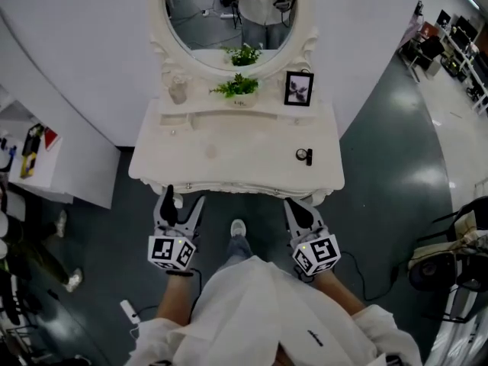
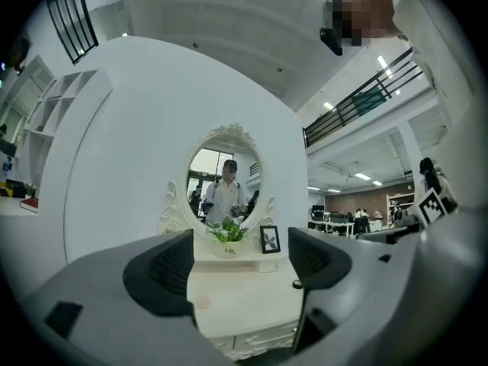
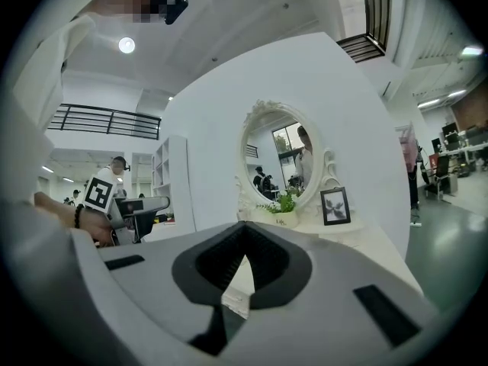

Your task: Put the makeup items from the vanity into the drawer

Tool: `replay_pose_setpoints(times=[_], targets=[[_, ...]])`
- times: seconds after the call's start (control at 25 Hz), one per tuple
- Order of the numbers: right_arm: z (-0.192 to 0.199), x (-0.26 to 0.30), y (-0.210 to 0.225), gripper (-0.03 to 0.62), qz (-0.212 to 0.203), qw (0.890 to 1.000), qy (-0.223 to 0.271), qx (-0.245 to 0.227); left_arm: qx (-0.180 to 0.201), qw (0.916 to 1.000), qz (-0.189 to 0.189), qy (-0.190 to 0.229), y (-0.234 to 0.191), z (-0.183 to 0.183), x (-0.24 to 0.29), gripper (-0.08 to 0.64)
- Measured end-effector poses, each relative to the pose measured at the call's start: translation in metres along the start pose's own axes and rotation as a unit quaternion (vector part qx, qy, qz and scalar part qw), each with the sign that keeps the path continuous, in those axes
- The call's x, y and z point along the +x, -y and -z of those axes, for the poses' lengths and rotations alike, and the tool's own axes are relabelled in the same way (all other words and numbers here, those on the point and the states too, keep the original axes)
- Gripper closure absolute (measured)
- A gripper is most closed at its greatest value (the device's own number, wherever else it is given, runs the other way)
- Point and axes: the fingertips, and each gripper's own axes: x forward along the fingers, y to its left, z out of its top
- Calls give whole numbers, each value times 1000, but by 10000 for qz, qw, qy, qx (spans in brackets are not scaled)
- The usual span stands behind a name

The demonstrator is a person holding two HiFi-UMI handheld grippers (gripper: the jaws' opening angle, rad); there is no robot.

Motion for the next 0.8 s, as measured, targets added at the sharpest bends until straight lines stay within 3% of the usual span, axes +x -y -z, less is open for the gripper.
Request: replay_pose_setpoints(times=[0.44, 0.8], targets=[[-6, 158, 36, 575, 83, 9998, -179, 52, 10, 9989, 324, -347, -89, 14, 140, 187], [-8, 232, 48, 575, 330, 9989, -320, -4, -178, 9964, 624, -541, -139, 37, 202, 187]])
